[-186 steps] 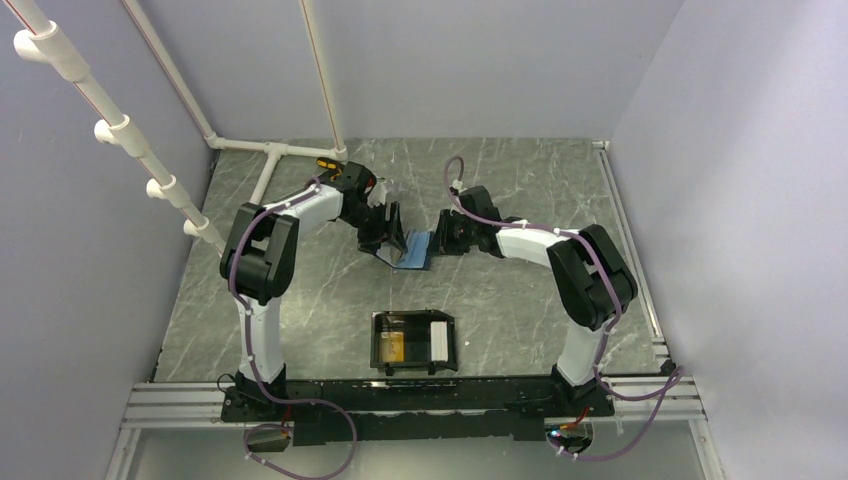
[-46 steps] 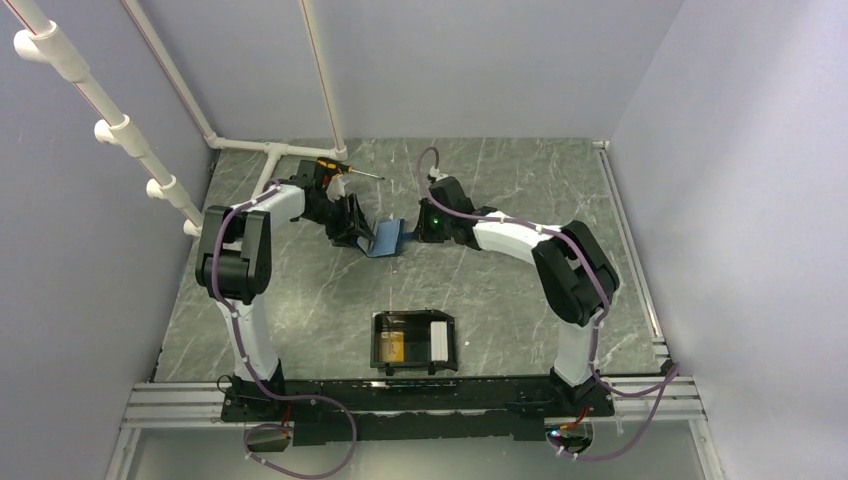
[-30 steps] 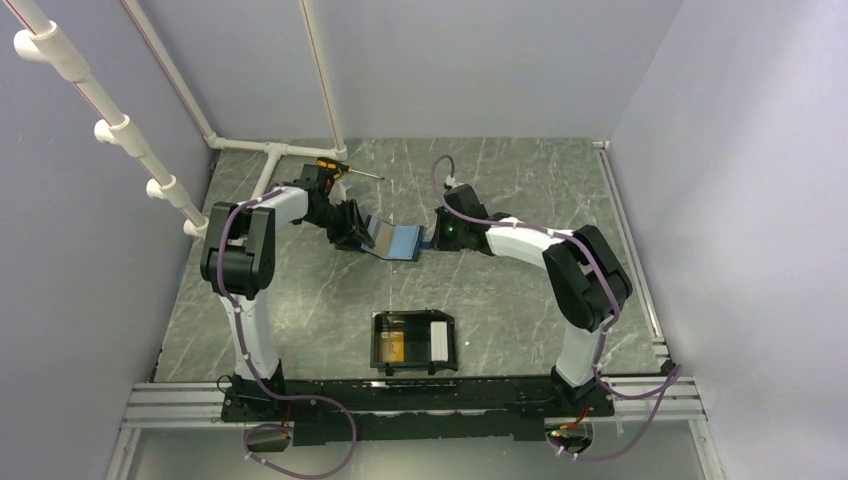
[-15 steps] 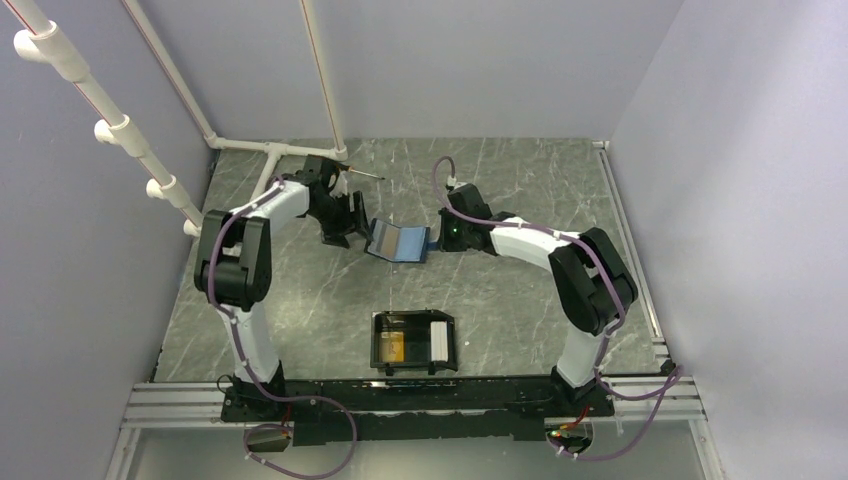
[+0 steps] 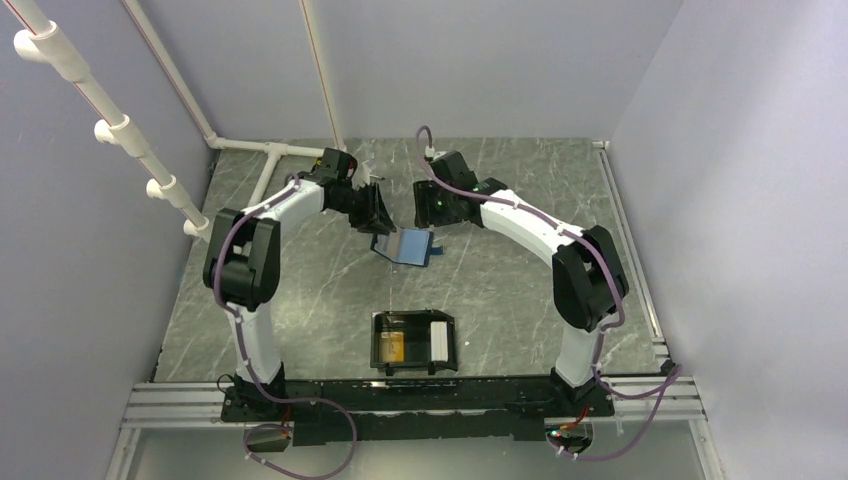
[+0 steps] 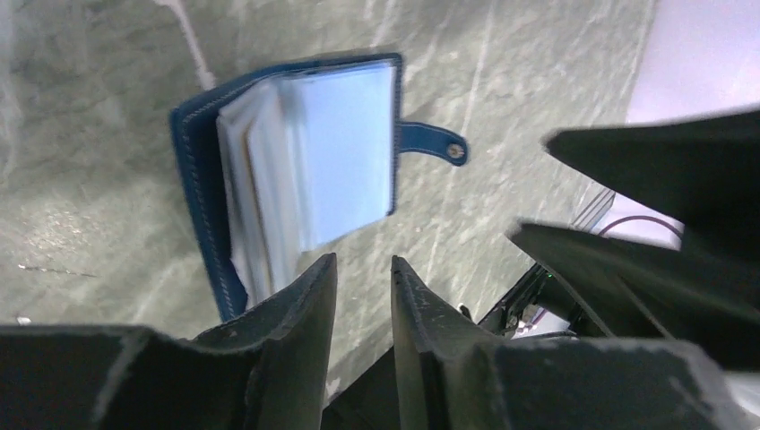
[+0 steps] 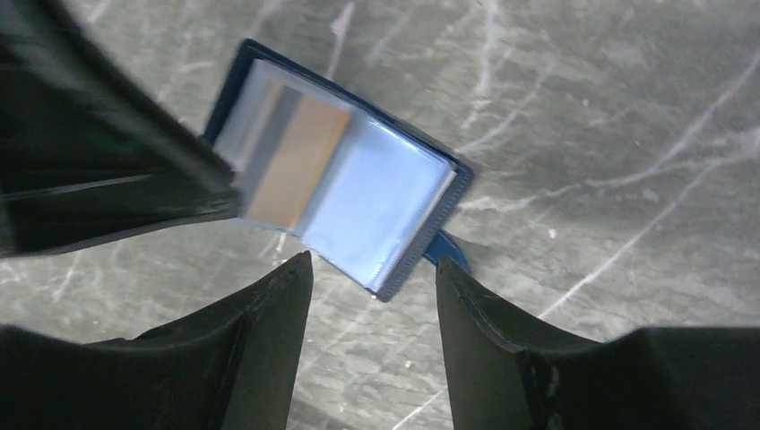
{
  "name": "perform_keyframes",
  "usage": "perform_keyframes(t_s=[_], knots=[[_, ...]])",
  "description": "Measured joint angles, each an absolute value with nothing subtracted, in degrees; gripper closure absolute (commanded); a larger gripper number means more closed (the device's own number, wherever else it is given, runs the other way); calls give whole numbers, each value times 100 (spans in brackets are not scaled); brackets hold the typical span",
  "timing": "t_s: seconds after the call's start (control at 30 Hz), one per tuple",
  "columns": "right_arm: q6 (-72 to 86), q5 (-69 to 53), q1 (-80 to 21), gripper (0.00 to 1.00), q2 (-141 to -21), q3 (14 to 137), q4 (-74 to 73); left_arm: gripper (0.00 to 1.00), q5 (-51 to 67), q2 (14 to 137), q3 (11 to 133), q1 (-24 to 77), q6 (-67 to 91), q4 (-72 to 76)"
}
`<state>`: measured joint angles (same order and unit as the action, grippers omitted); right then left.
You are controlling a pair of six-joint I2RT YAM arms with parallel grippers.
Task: Put the credit cards into the card holder
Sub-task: Open the card holder at the center of the board.
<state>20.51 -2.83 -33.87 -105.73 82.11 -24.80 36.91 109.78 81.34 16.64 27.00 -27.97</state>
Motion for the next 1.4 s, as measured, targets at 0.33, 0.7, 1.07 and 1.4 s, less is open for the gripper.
perform_keyframes(t_s=[0.33, 0.7, 1.07, 1.4], knots=[[2622, -1780, -3509, 98, -11113, 8565, -1686, 76, 3728, 11461, 7992, 1584, 2775, -2792], [3229, -3863, -2716, 100, -12195, 7382, 19, 85, 3841, 11865, 7913, 1201, 2971, -2703], [3048, -4069, -2536, 91, -12186, 7277, 75, 75, 3562, 11977, 8025, 1175, 2880, -3205], [2486, -3055, -2917, 69, -11815, 8136, -1481, 48, 3634, 11373, 8340, 1448, 2794, -3371]])
